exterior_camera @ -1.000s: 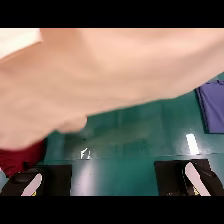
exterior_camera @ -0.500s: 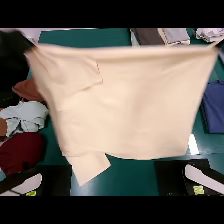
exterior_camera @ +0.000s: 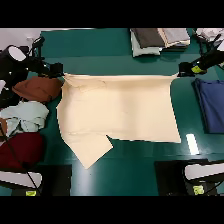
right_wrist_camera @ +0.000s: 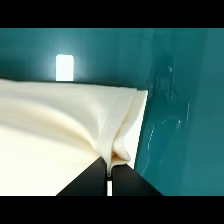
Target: Fold the shirts.
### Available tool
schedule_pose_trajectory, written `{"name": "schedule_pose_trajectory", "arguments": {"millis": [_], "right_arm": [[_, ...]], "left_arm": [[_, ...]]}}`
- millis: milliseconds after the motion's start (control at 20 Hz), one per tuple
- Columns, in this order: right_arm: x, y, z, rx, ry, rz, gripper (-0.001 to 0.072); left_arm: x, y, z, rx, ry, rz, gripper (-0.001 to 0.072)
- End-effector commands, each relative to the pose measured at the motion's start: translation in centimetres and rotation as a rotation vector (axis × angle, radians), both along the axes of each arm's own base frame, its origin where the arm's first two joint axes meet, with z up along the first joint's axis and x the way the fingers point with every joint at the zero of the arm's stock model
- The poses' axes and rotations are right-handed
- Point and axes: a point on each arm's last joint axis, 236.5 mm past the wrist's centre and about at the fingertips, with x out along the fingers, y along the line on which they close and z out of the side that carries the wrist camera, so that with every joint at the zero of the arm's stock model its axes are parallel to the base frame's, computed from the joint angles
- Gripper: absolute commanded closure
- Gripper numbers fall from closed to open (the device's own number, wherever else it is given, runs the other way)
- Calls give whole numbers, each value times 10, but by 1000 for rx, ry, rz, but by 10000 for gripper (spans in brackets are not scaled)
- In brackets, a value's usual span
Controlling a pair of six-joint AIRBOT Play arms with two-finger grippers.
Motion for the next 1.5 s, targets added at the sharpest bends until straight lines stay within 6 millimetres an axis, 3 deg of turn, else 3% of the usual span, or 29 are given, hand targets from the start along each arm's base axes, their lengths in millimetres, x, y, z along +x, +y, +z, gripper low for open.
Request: {"name": "schedule_pose_trajectory", "arguments": {"millis": [0, 150, 500, 550, 600, 650, 800, 900, 1000, 1250, 1350, 1450], "right_arm": [[12, 1, 1, 11, -1, -2, 694], [-9, 3, -7, 6, 32, -1, 695], [-60, 19, -70, 66, 135, -40, 688], [-64, 19, -74, 65, 142, -41, 589], [-64, 20, -73, 66, 145, -40, 347], [-65, 20, -70, 67, 148, -36, 234], [-67, 22, -39, 64, 125, -13, 306], [-76, 25, -12, 56, 77, -6, 306], [-92, 27, 7, 45, 28, -6, 306], [-117, 31, 25, 27, -76, -23, 306], [-122, 32, 27, 22, -99, -28, 306], [-128, 33, 28, 22, -101, -27, 306]], "left_arm": [[-6, 1, -16, 31, 44, -54, 683], [-37, -2, -35, 37, 172, -110, 683], [-80, -2, -90, 37, 331, -115, 680], [-82, -2, -91, 35, 342, -109, 510], [-83, -2, -90, 25, 354, -85, 243], [-85, -1, -88, 16, 370, -61, 229], [-103, 15, -65, 92, 388, -50, 228], [-130, 25, -47, 166, 383, -71, 228], [-173, 24, -45, 177, 390, -57, 227], [-306, 0, -96, 103, 532, -20, 227], [-342, -15, -112, 28, 595, -9, 227], [-358, -24, -124, -27, 626, 7, 227]]}}
